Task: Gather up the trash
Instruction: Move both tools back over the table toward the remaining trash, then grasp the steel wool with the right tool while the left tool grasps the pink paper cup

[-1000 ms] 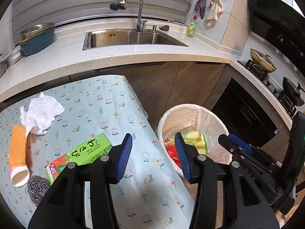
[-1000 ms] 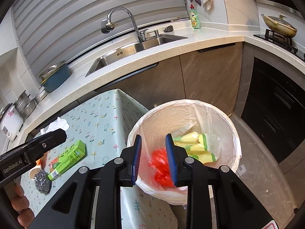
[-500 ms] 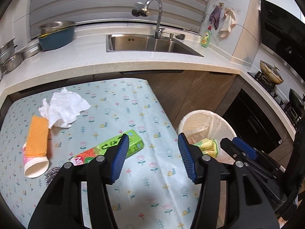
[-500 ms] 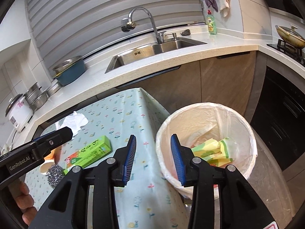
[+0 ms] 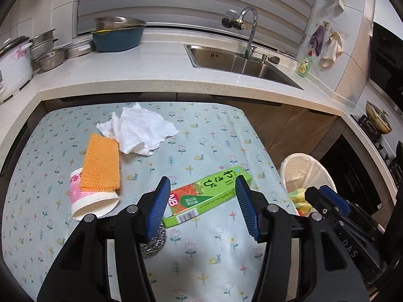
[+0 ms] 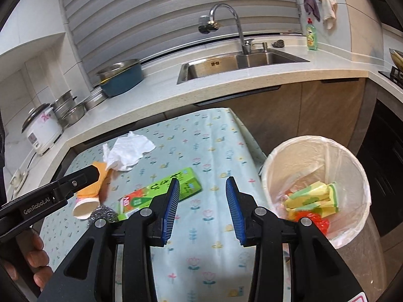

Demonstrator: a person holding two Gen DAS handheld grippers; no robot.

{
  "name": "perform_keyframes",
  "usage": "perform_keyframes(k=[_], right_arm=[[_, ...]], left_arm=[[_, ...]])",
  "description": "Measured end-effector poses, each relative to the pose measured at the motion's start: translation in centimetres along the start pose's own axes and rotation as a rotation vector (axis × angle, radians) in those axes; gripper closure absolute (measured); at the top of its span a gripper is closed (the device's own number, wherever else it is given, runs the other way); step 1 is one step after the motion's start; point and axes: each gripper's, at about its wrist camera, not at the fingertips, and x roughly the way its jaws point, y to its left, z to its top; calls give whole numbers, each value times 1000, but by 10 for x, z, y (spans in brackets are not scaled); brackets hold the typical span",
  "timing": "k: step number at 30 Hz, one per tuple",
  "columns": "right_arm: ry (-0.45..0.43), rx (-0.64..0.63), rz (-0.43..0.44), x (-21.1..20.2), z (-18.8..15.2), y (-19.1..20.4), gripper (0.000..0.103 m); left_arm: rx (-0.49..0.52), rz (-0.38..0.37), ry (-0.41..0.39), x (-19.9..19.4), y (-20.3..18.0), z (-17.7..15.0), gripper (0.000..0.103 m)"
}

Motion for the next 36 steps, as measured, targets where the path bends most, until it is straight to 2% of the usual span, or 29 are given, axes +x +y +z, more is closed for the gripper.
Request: perform_keyframes(k=[3, 8, 16, 20, 27, 36], right_arm=[[9, -15, 17, 3, -3, 16, 65], [38, -49, 54, 11, -12, 45, 65], [101, -111, 121, 26, -40, 101, 58], [132, -135, 151, 37, -54, 126, 49], [162, -163, 168, 55, -71, 162, 32], [208, -180, 149, 85, -84, 181, 28]], left_arm=[[-32, 27, 0, -4, 23, -4, 45], [-81, 86, 6, -10, 63, -12, 44], [-133, 191, 36, -17, 123, -34, 40], [-155, 233, 47, -21, 146, -44, 29], [-185, 245, 58, -23, 173, -53, 20], [-191, 227, 69, -15, 186, -54, 15]])
